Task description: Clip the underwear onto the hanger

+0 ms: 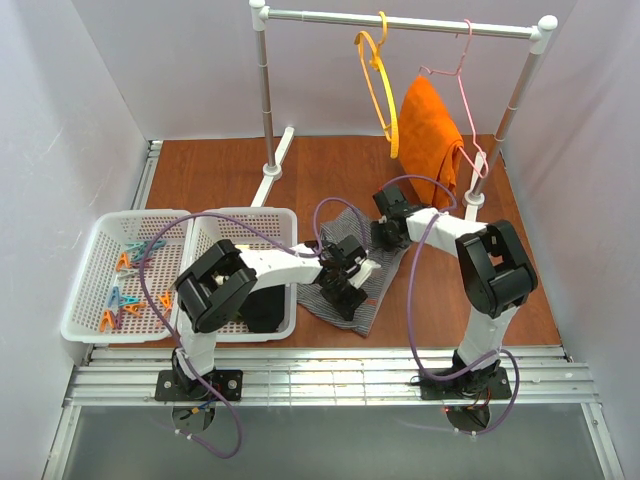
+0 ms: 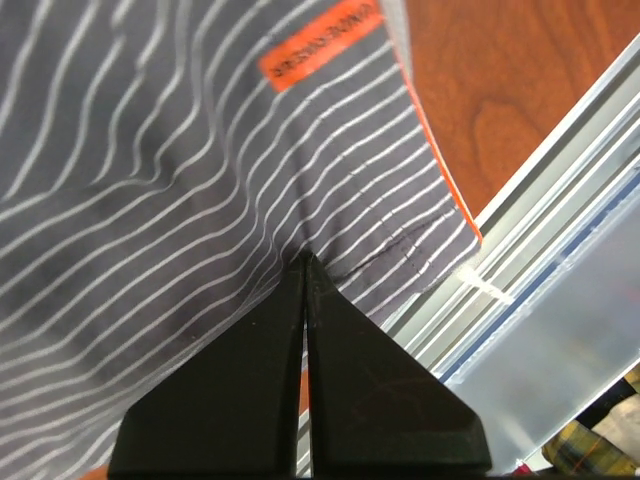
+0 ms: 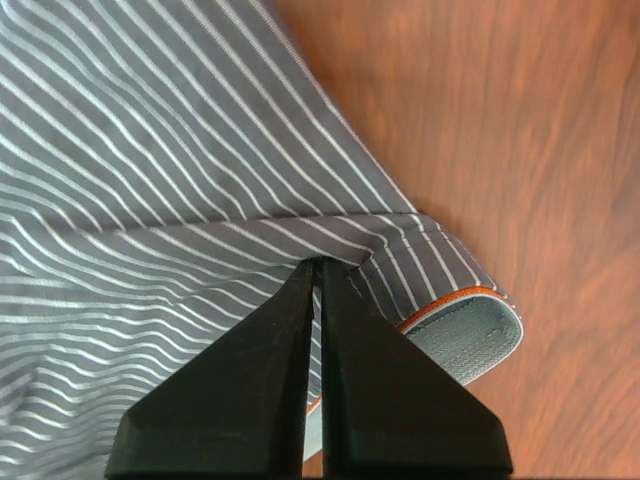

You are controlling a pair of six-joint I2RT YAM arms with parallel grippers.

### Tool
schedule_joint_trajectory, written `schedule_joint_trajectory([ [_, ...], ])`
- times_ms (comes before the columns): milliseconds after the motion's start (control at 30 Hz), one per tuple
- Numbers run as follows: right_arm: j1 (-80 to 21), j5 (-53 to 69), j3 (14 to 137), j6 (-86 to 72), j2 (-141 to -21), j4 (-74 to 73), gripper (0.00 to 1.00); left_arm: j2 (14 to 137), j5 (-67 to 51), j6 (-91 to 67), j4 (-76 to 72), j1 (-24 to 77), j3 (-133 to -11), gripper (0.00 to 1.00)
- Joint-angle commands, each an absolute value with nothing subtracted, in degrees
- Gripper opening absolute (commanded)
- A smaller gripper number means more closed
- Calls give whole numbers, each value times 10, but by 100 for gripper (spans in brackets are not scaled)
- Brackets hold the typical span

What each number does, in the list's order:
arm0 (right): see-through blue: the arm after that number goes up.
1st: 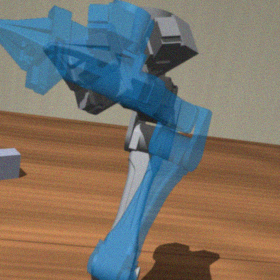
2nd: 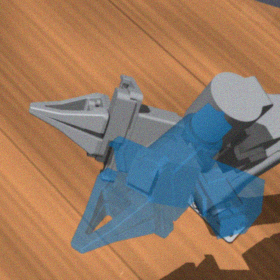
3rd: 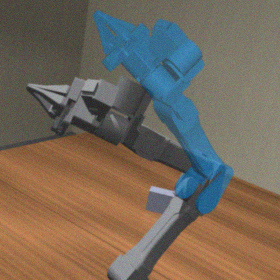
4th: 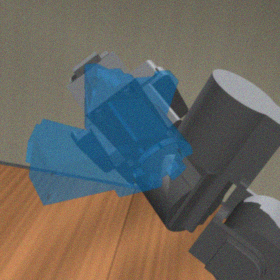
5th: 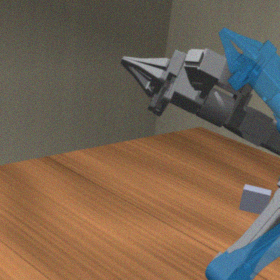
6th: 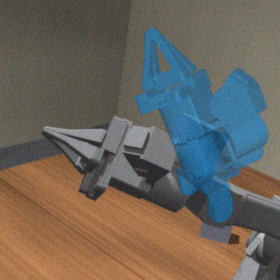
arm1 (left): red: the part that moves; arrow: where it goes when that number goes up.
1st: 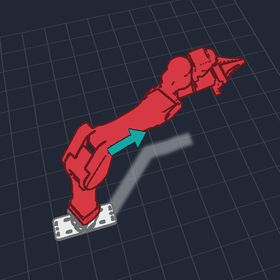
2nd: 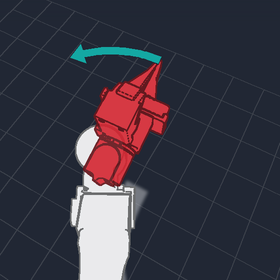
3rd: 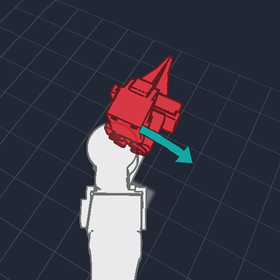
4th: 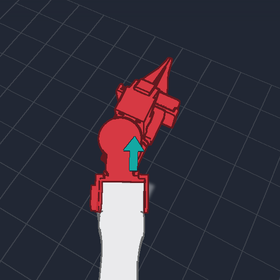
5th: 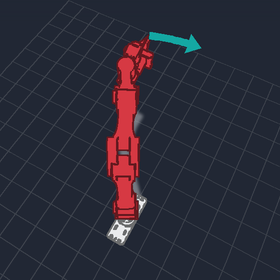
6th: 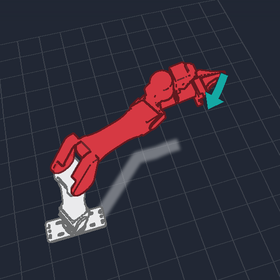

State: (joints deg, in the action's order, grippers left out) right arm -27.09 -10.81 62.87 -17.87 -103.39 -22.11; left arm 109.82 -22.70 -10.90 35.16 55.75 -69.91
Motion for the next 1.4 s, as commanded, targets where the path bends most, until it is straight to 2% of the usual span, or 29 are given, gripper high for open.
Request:
schedule_joint_trajectory([
  [0,-272,-115,659,-164,-1084,-224,1,1119,-243,-98,343,560,-722,0],
  [567,-272,-79,764,-133,-1157,-234,1,1197,-283,-97,332,560,-826,0],
  [1000,-278,-4,756,-120,-1157,-207,1,1221,-311,-100,317,560,-853,0],
  [1233,-288,11,751,-127,-1143,-205,1,1211,-294,-112,312,560,-845,0],
  [1367,-288,3,751,-114,-1117,-205,1,1191,-229,-115,314,560,-848,0],
])
